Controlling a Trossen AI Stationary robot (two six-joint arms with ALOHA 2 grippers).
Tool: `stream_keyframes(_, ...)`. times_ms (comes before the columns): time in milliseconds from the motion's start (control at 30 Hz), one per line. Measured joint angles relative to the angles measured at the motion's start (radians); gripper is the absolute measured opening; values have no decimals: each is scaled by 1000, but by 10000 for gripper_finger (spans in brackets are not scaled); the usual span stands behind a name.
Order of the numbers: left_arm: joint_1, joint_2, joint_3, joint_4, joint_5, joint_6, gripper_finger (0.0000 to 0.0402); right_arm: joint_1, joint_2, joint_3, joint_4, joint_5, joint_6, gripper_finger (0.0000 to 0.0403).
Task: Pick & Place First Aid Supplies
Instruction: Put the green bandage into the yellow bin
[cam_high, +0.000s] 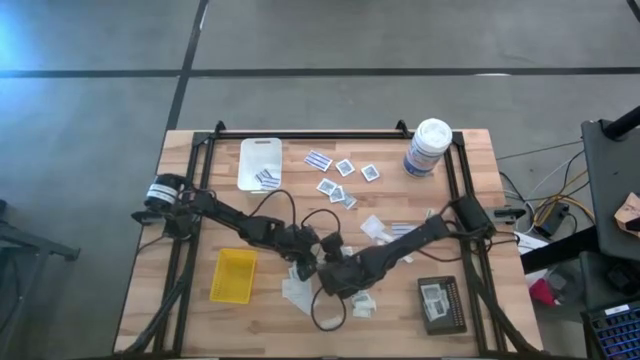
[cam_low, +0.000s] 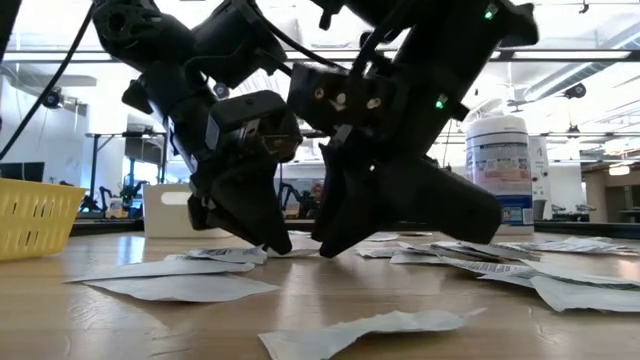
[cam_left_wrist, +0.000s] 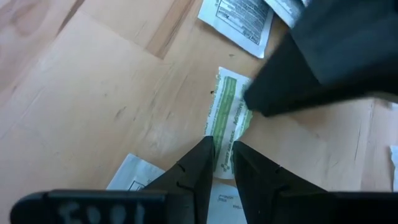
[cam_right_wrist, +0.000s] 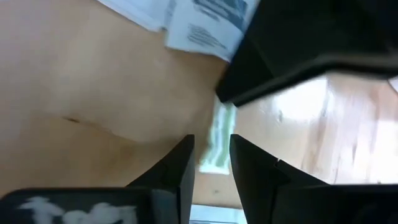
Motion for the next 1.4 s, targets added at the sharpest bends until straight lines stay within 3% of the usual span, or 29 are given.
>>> stream_keyframes(567, 10, 0, -1, 83, 62, 11, 87, -2, 0, -14, 8, 5, 10, 90)
stream_keyframes(1100, 18, -7, 0, 99, 106, 53, 87, -2, 0, -19, -6, 8, 44, 14)
stream_keyframes(1400, 18, -72, -3, 94, 105, 127, 87, 4, 0, -17, -11, 8, 63, 8)
